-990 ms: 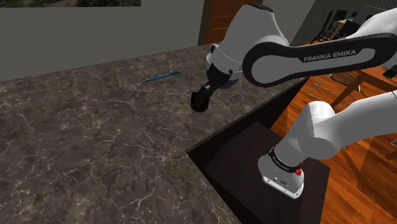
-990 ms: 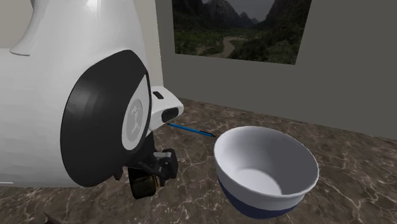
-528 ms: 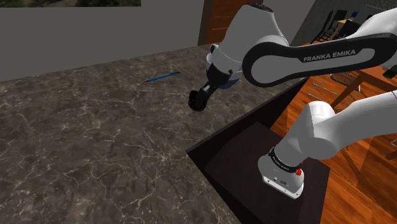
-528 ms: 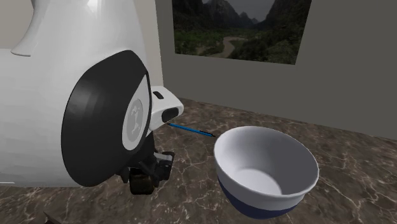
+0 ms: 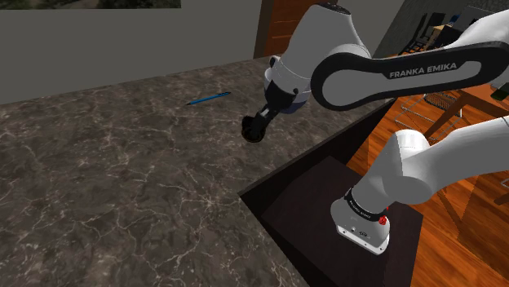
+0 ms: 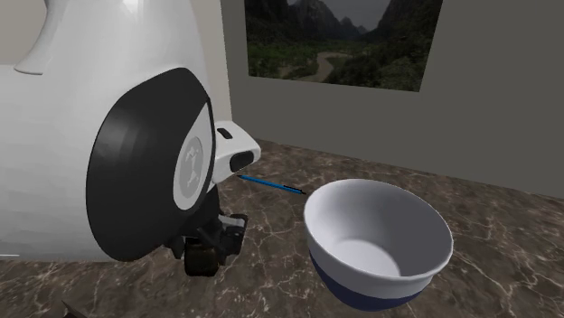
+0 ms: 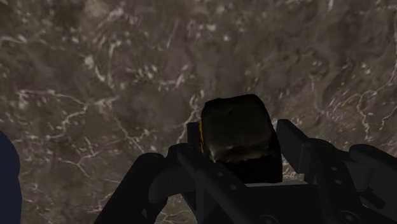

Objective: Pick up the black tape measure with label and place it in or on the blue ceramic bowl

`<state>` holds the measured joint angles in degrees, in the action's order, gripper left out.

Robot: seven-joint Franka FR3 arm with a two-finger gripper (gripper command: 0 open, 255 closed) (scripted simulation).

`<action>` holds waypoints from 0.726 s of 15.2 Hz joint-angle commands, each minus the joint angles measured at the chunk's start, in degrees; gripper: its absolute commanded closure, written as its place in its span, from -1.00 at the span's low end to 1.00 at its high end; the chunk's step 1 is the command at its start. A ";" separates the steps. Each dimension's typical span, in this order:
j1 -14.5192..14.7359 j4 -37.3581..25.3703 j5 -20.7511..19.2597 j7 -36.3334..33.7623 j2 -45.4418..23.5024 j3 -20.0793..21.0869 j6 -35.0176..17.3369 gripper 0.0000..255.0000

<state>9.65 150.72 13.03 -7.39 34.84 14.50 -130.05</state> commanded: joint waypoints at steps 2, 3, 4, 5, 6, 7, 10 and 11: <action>-0.09 -1.48 -0.27 -0.13 0.79 -0.28 2.31 1.00; -0.13 -2.10 -0.38 -0.19 1.02 -0.39 3.16 1.00; -0.18 -2.73 -0.49 -0.24 1.24 -0.49 4.01 1.00; -0.23 -3.37 -0.60 -0.29 1.45 -0.60 4.85 1.00; -0.28 -4.02 -0.71 -0.35 1.63 -0.70 5.68 1.00; -0.32 -4.68 -0.82 -0.40 1.80 -0.80 6.51 1.00; -0.46 -6.72 -1.14 -0.56 2.20 -1.09 8.94 1.00; -0.51 -7.42 -1.24 -0.62 2.31 -1.19 9.74 1.00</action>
<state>9.18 144.01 11.90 -7.95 36.98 13.41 -121.19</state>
